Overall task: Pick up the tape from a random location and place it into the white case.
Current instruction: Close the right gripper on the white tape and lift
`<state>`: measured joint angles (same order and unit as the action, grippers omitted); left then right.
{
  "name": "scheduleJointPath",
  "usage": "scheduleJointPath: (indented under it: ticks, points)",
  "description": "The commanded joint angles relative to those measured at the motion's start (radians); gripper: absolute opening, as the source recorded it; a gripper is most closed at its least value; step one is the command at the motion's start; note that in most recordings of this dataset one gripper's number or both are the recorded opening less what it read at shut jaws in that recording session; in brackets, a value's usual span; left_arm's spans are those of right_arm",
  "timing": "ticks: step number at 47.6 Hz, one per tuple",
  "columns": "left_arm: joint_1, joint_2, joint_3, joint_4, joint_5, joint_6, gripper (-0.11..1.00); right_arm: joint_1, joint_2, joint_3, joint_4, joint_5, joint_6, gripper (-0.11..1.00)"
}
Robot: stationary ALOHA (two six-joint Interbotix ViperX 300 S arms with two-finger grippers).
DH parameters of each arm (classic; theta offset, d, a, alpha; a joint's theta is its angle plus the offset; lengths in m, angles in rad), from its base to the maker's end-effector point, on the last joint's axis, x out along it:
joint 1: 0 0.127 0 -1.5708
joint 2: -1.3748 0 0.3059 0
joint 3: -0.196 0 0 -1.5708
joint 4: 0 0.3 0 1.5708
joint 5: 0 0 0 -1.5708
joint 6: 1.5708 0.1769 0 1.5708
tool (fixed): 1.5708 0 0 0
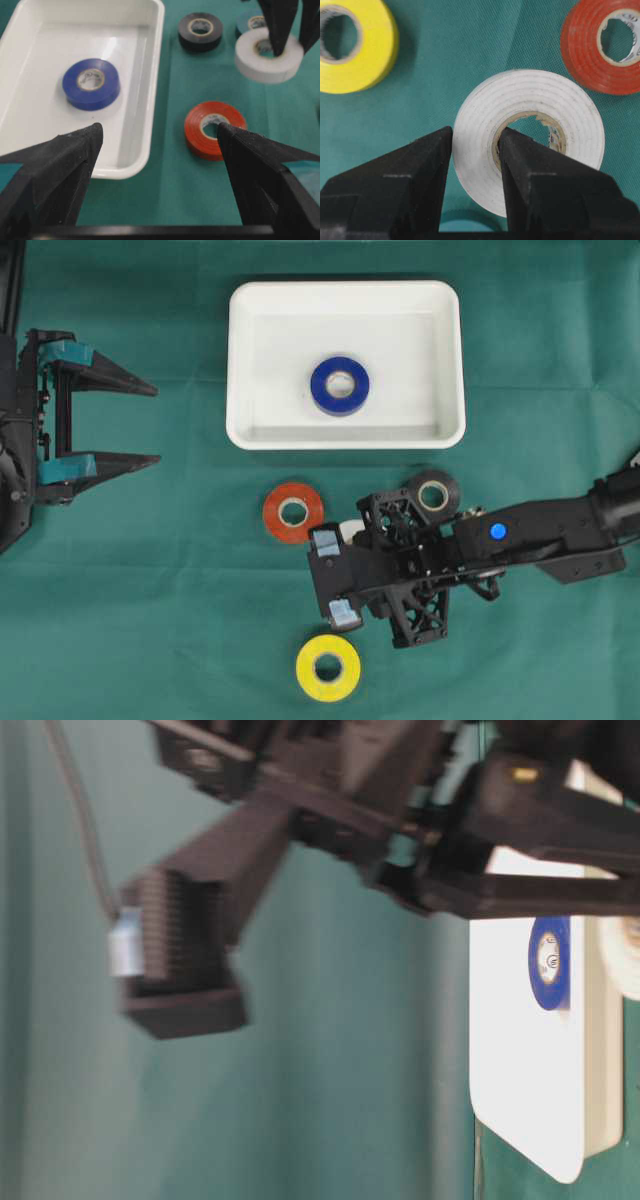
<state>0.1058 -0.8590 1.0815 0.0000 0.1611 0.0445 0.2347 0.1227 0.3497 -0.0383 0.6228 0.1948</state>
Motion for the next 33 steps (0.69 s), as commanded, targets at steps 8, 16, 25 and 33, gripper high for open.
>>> scheduleJointPath:
  ticks: [8, 16, 25, 33]
  points:
    - [-0.002, 0.003, -0.017, -0.002, -0.011, -0.002, 0.94, 0.0, -0.081, -0.089, -0.003, 0.112, 0.003, 0.33]
    - [-0.002, 0.003, -0.017, -0.002, -0.011, -0.002, 0.94, 0.0, -0.124, -0.147, -0.032, 0.19, 0.003, 0.33]
    - [-0.002, 0.003, -0.017, -0.002, -0.011, -0.002, 0.94, 0.0, -0.17, -0.202, -0.064, 0.267, 0.003, 0.33]
    - [-0.002, 0.003, -0.017, -0.002, -0.009, -0.002, 0.94, 0.0, -0.206, -0.232, -0.064, 0.322, 0.003, 0.33]
